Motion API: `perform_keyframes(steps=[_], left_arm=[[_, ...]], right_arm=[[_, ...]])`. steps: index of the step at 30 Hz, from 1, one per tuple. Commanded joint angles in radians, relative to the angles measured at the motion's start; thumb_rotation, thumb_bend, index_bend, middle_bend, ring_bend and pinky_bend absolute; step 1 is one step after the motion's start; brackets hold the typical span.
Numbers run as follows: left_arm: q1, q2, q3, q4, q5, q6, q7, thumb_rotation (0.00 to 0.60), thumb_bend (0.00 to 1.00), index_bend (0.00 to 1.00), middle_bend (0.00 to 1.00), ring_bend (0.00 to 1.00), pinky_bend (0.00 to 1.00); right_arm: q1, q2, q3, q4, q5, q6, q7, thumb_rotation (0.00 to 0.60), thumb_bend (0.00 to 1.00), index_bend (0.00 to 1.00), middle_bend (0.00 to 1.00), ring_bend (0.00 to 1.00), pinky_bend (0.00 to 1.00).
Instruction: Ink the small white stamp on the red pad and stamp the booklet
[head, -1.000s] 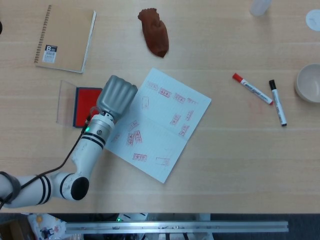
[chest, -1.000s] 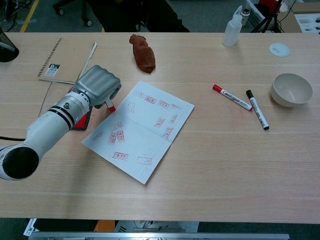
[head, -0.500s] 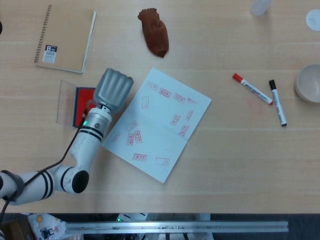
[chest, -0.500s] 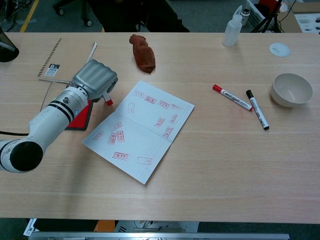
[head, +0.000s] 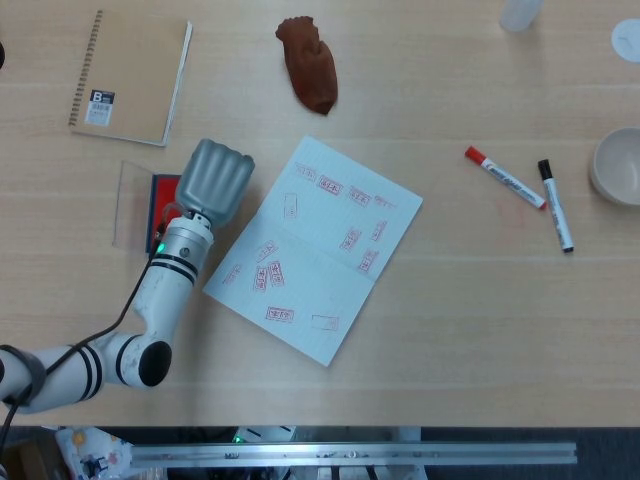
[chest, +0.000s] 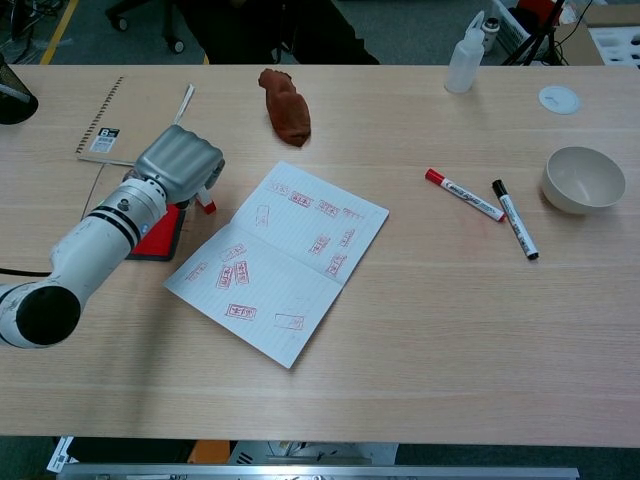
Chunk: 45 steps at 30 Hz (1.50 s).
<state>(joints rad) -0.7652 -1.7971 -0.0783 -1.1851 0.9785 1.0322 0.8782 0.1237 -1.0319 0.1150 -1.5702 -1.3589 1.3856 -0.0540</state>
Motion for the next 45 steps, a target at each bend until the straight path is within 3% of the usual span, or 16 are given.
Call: perform_keyframes(steps=[1, 13, 21, 28, 36, 45], left_arm=[[0.002, 0.000, -0.001, -0.002, 0.000, 0.002, 0.001, 0.600, 0.28, 0.49, 1.00, 1.00, 1.00], [0.020, 0.072, -0.019, -0.148, -0.010, 0.044, 0.030, 0.600, 0.28, 0.29, 1.00, 1.00, 1.00], [0.085, 0.260, -0.036, -0.440, -0.008, 0.124, -0.046, 0.600, 0.28, 0.26, 0.90, 0.89, 1.00], [0.181, 0.425, -0.029, -0.610, 0.039, 0.223, -0.179, 0.600, 0.28, 0.26, 0.81, 0.77, 1.00], [0.327, 0.508, -0.026, -0.598, 0.113, 0.402, -0.367, 0.600, 0.28, 0.27, 0.75, 0.70, 1.00], [0.480, 0.550, 0.047, -0.534, 0.241, 0.534, -0.526, 0.600, 0.28, 0.31, 0.74, 0.70, 1.00]], right_arm=[[-0.001, 0.000, -0.001, -0.001, -0.001, 0.002, 0.000, 0.600, 0.20, 0.20, 0.32, 0.25, 0.37], [0.000, 0.003, 0.001, -0.006, -0.009, 0.006, 0.004, 0.600, 0.20, 0.20, 0.32, 0.25, 0.37], [0.026, 0.033, 0.002, -0.023, -0.023, -0.039, 0.040, 0.600, 0.20, 0.20, 0.32, 0.25, 0.37], [0.046, 0.066, 0.000, -0.034, -0.030, -0.089, 0.120, 0.600, 0.20, 0.25, 0.36, 0.25, 0.37], [0.039, 0.073, -0.021, -0.036, -0.050, -0.087, 0.119, 0.600, 0.20, 0.27, 0.36, 0.25, 0.37], [0.036, 0.070, -0.059, -0.039, -0.135, -0.067, 0.122, 0.600, 0.21, 0.30, 0.38, 0.27, 0.37]])
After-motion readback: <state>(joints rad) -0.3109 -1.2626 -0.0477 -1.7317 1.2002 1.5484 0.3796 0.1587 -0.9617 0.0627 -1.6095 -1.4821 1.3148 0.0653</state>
